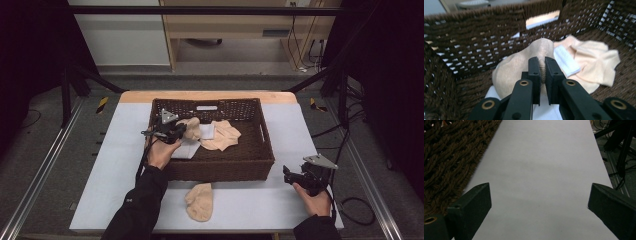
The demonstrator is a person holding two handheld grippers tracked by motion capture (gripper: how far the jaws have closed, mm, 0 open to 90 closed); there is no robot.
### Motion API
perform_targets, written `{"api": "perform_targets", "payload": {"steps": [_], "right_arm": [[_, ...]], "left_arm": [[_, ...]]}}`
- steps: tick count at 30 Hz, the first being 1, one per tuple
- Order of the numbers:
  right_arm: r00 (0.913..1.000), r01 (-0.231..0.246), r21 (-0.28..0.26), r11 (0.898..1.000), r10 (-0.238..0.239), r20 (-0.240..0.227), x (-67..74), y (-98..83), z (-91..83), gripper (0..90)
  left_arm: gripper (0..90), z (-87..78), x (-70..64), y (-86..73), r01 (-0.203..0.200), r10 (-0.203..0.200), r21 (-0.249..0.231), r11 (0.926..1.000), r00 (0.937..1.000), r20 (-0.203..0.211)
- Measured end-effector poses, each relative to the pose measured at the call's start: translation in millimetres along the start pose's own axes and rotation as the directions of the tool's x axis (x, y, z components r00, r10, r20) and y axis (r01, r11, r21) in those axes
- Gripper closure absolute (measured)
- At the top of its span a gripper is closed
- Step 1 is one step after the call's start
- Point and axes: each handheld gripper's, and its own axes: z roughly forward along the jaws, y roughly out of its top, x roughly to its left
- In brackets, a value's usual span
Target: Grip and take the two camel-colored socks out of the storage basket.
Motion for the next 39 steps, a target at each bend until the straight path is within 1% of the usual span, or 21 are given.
{"api": "perform_targets", "payload": {"steps": [3,4,5,6,14,17,18,19,20,22,24,27,28,29,32,33,35,36,37,38,39], "right_arm": [[1.0000,-0.002,0.001,1.000,0.002,0.000,-0.4,-0.1,0.1,5.1],[1.0000,-0.003,0.001,1.000,0.003,0.000,-0.4,0.0,0.2,5.1],[1.0000,-0.003,0.001,1.000,0.003,0.000,-0.4,0.0,0.2,5.1],[1.0000,0.000,-0.002,1.000,0.000,0.001,-0.2,0.1,0.2,5.1],[0.9999,-0.011,-0.013,1.000,0.011,-0.002,-1.0,-0.9,-4.2,5.1],[1.0000,-0.009,-0.012,1.000,0.009,-0.001,-1.5,-0.9,-4.1,5.1],[1.0000,-0.007,-0.012,1.000,0.007,0.001,-1.3,-1.0,-3.9,5.1],[1.0000,-0.007,-0.012,1.000,0.007,0.001,-1.3,-1.0,-3.9,5.1],[1.0000,-0.006,-0.011,1.000,0.006,0.001,-1.5,-0.9,-3.8,5.1],[1.0000,-0.006,-0.011,1.000,0.006,0.004,-1.9,-0.8,-3.7,5.0],[0.9999,-0.010,-0.011,1.000,0.011,0.005,-2.1,-0.8,-3.8,5.0],[0.9999,-0.012,-0.014,1.000,0.012,0.007,-2.7,-0.9,-4.3,5.0],[0.9999,-0.013,-0.013,1.000,0.013,0.007,-2.3,-0.9,-4.5,5.0],[0.9999,-0.013,-0.013,1.000,0.013,0.007,-2.3,-0.9,-4.5,5.0],[0.9999,-0.013,-0.012,1.000,0.013,0.007,-2.1,-0.9,-4.3,5.0],[0.9999,-0.013,-0.013,1.000,0.013,0.009,-2.5,-0.8,-4.3,5.0],[0.9999,-0.011,-0.013,1.000,0.012,0.010,-2.7,-0.8,-4.3,5.0],[0.9998,-0.014,-0.013,1.000,0.014,0.011,-2.8,-0.8,-4.5,5.0],[0.9998,-0.014,-0.013,1.000,0.014,0.011,-2.8,-0.8,-4.5,5.0],[0.9998,-0.016,-0.012,1.000,0.016,0.011,-2.8,-0.8,-4.6,5.0],[0.9998,-0.015,-0.012,1.000,0.015,0.012,-2.8,-0.9,-4.5,5.0]], "left_arm": [[83.4,-3.3,1.5,1.1,0.010,-0.009,-0.037,0.9993,0.9999,0.012],[83.5,-4.2,1.7,2.0,0.033,-0.031,-0.064,0.9974,0.9991,0.027],[83.5,-4.2,1.7,2.0,0.033,-0.031,-0.064,0.9974,0.9991,0.027],[83.5,-6.0,2.7,3.2,0.049,-0.045,-0.087,0.9950,0.9981,0.042],[83.5,-17.1,3.1,11.1,0.070,-0.059,-0.165,0.9839,0.9957,0.070],[83.6,-27.6,1.2,18.6,0.078,-0.060,-0.216,0.9733,0.9941,0.091],[83.6,-34.5,-0.4,23.9,0.084,-0.059,-0.248,0.9651,0.9927,0.105],[83.6,-34.5,-0.4,23.9,0.084,-0.059,-0.248,0.9651,0.9927,0.105],[83.6,-39.8,-1.7,27.8,0.089,-0.059,-0.271,0.9584,0.9916,0.114],[83.6,-52.0,-6.5,35.7,0.083,-0.044,-0.304,0.9489,0.9901,0.133],[83.6,-56.4,-9.0,38.1,0.076,-0.035,-0.312,0.9470,0.9901,0.136],[83.6,-70.3,-16.1,43.7,0.056,-0.007,-0.333,0.9414,0.9893,0.145],[83.6,-77.4,-19.0,46.2,0.050,0.003,-0.343,0.9378,0.9883,0.152],[83.6,-77.4,-19.0,46.2,0.050,0.003,-0.343,0.9378,0.9883,0.152],[83.6,-90.3,-23.2,50.0,0.050,0.013,-0.363,0.9303,0.9855,0.169],[83.6,-97.9,-25.2,51.3,0.046,0.021,-0.374,0.9263,0.9845,0.174],[83.5,-102.4,-26.2,51.8,0.047,0.024,-0.379,0.9241,0.9834,0.180],[83.5,-112.1,-28.5,52.5,0.046,0.032,-0.392,0.9187,0.9813,0.190],[83.5,-112.1,-28.5,52.5,0.046,0.032,-0.392,0.9187,0.9813,0.190],[83.5,-117.2,-29.7,52.7,0.039,0.041,-0.396,0.9174,0.9804,0.193],[83.5,-123.5,-31.6,52.9,0.036,0.049,-0.405,0.9135,0.9791,0.197]]}}
